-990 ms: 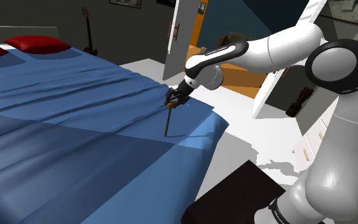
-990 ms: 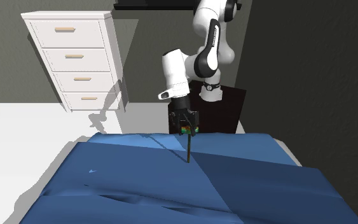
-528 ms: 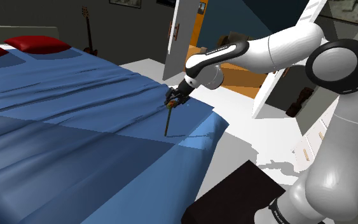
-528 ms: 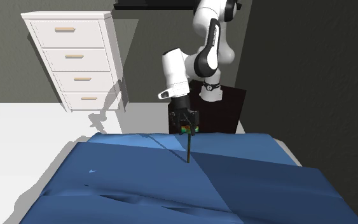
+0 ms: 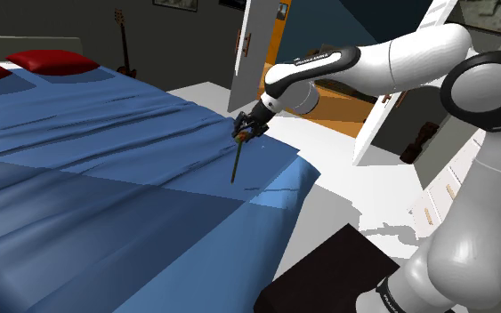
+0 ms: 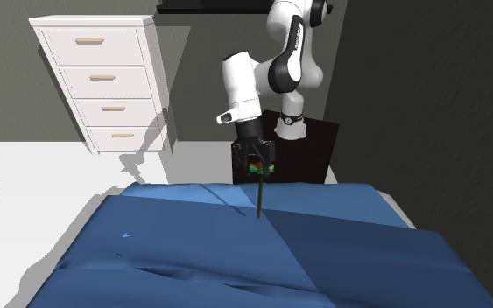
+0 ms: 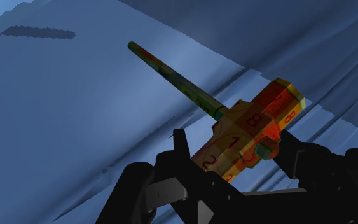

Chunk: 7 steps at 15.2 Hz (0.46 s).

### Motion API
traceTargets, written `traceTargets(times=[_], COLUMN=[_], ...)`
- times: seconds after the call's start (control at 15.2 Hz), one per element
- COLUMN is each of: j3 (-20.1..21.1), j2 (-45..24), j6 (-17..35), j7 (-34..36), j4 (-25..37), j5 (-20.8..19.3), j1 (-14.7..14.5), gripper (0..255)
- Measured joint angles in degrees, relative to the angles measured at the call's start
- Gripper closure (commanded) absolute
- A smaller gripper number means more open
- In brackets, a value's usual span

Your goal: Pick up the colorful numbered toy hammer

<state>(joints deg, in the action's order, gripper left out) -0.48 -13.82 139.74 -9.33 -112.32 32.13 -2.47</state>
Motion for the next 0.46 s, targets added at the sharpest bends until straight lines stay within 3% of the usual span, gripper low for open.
traceTargets(times=[0.46], j3=[-0.59], j2=[2.21], j6=[-3.83], j7=[2.69], j4=[2.01], j5=[-2.16], j1=[-0.14], gripper=[255])
